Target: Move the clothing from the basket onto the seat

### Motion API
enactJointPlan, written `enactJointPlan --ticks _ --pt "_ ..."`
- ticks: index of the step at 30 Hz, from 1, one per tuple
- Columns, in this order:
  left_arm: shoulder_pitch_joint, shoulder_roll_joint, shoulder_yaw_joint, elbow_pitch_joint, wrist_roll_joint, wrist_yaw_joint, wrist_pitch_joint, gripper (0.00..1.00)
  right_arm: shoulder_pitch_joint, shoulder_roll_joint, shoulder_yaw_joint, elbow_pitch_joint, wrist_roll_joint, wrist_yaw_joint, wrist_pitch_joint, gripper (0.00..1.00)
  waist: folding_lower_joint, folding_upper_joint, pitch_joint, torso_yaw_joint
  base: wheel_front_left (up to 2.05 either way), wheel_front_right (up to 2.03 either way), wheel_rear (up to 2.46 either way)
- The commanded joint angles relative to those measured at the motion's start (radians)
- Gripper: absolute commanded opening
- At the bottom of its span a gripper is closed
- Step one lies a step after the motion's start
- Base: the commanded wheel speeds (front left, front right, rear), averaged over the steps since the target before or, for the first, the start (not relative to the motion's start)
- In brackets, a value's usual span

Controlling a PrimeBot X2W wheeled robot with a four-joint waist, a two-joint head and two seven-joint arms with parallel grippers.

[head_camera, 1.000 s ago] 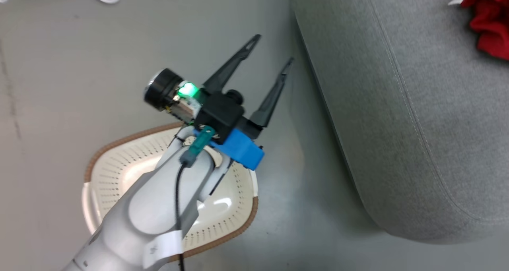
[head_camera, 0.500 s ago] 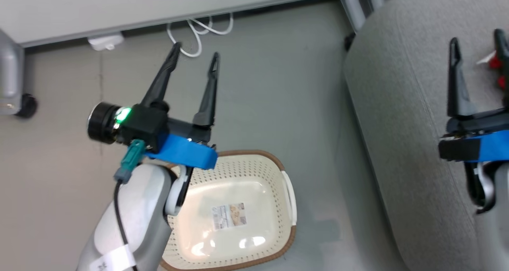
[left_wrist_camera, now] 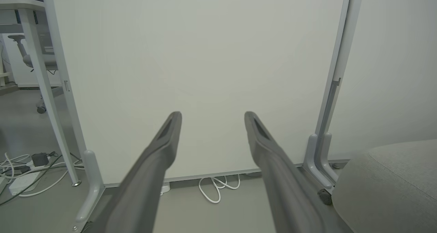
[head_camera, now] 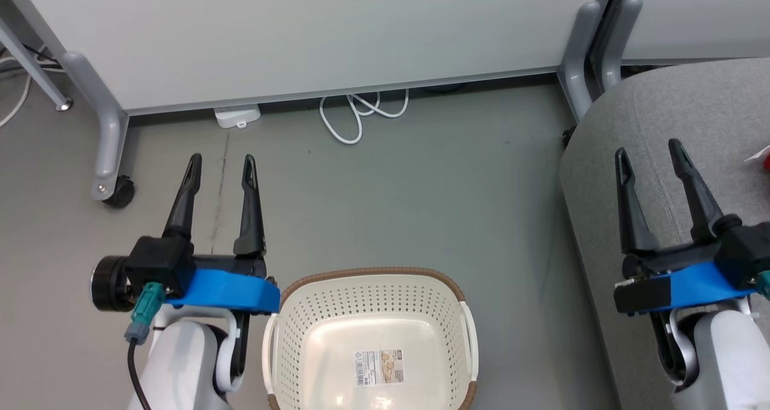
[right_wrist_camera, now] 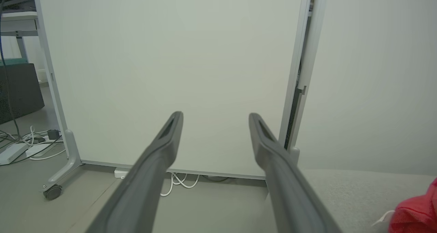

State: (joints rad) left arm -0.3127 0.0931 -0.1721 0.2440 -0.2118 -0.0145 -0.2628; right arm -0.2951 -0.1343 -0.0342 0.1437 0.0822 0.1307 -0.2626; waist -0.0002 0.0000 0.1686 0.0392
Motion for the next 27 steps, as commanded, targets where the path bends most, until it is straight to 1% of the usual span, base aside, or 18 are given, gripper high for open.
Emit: enactJointPlan --ticks 1,6,15,27 --pt "0.036 -0.007 0.018 -0.005 0.014 -0.010 -0.003 1.00 0.039 0.010 -0.006 0.009 0.009 0.000 -0.003 1.00 0.0002 0.0000 -0.026 0.009 0.00 0.00 0.00" --pt "0.109 -0.022 0.051 -0.002 0.038 -0.029 -0.003 1.00 0.108 0.027 0.001 0.019 0.012 0.000 -0.003 1.00 0.0002 0.0000 -0.064 0.008 0.00 0.00 0.00" --pt "0.192 -0.036 0.097 -0.011 0.065 -0.053 -0.003 1.00 0.199 0.063 -0.022 0.023 0.033 0.000 -0.003 1.00 0.0002 0.0000 -0.111 0.014 0.00 0.00 0.00" --pt "0.238 -0.042 0.130 -0.002 0.077 -0.069 -0.003 1.00 0.250 0.082 -0.031 0.047 0.046 0.000 -0.003 1.00 0.0002 0.0000 -0.137 0.016 0.00 0.00 0.00"
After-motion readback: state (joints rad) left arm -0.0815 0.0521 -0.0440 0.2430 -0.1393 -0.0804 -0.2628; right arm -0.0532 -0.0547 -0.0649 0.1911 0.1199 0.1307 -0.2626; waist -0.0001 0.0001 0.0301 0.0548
